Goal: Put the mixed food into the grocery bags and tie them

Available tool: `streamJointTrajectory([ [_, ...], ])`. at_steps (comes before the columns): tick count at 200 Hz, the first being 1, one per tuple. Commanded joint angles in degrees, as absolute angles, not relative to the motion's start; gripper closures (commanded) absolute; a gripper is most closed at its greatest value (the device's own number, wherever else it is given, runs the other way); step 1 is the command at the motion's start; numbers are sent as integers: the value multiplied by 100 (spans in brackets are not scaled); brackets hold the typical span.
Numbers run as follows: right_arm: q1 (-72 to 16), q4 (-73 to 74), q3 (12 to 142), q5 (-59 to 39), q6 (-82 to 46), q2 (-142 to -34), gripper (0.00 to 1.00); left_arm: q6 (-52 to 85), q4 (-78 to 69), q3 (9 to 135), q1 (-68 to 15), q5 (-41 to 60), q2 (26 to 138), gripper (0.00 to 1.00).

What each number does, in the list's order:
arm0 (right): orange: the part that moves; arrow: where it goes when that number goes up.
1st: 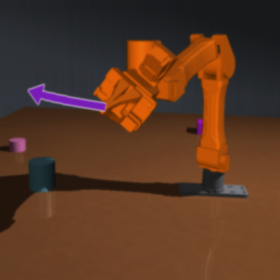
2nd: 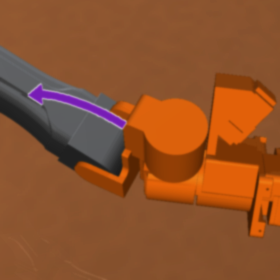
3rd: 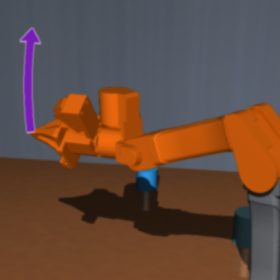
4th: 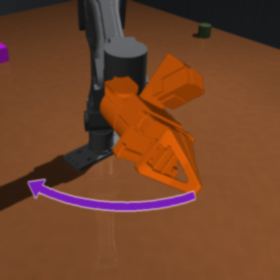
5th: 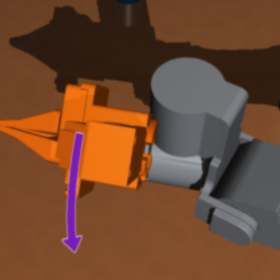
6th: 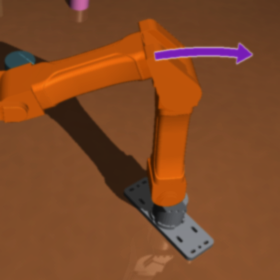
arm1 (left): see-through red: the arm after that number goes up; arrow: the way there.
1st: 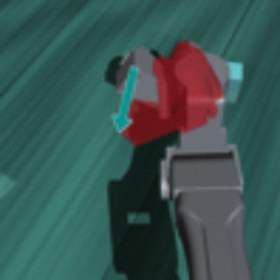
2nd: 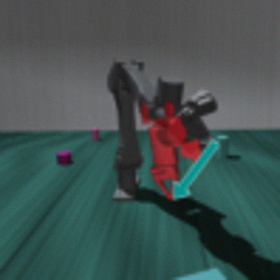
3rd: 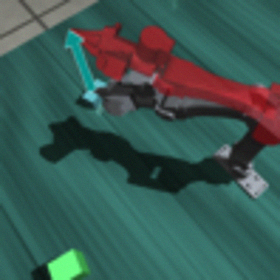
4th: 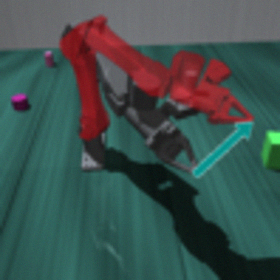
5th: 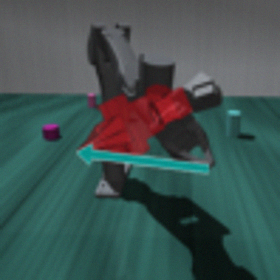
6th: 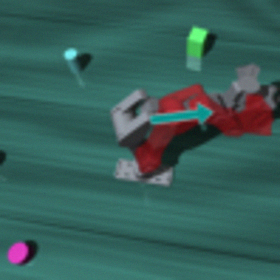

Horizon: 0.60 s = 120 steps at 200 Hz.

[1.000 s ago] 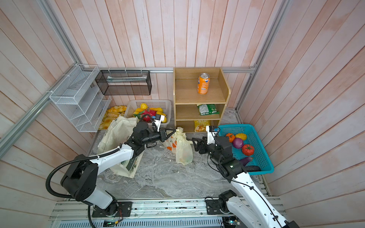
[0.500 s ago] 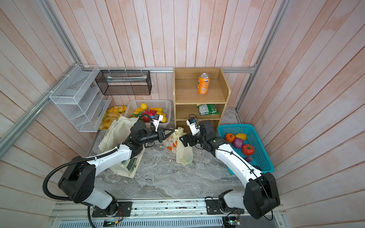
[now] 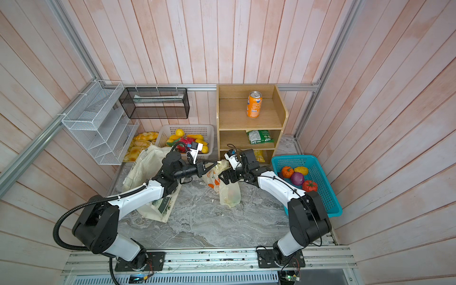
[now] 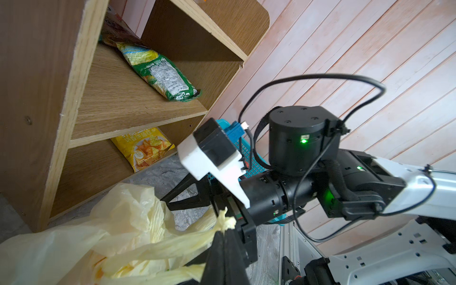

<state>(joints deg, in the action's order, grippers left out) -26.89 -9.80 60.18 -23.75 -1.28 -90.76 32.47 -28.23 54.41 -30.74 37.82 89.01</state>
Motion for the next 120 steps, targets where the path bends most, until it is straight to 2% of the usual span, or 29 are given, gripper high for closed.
streamJointTrajectory([
  [1,-2807,-822,6190,-2757,-50,-9271,10,3129,-2860,5440,-3032,3955,8805,100],
  [8,-2837,-818,6178,-2787,-45,-9295,16,3129,-2856,5440,-3032,3964,8798,100],
  [25,-2856,-721,6098,-2922,-106,-9308,41,3129,-2848,5449,-3015,3981,8804,100],
  [45,-2863,-665,6009,-3006,-183,-9277,75,3120,-2773,5492,-2994,3932,8794,100],
  [62,-2869,-679,5952,-3040,-228,-9193,100,3087,-2647,5557,-2965,3789,8711,83],
  [71,-2865,-695,5920,-3013,-269,-9105,100,3040,-2495,5617,-2947,3705,8622,73],
  [82,-2861,-724,5868,-2958,-332,-8964,100,2928,-2259,5711,-2919,3575,8480,65],
  [120,-2854,-1041,5783,-2575,-782,-8430,100,2377,-795,6169,-2773,2463,7707,51],
])
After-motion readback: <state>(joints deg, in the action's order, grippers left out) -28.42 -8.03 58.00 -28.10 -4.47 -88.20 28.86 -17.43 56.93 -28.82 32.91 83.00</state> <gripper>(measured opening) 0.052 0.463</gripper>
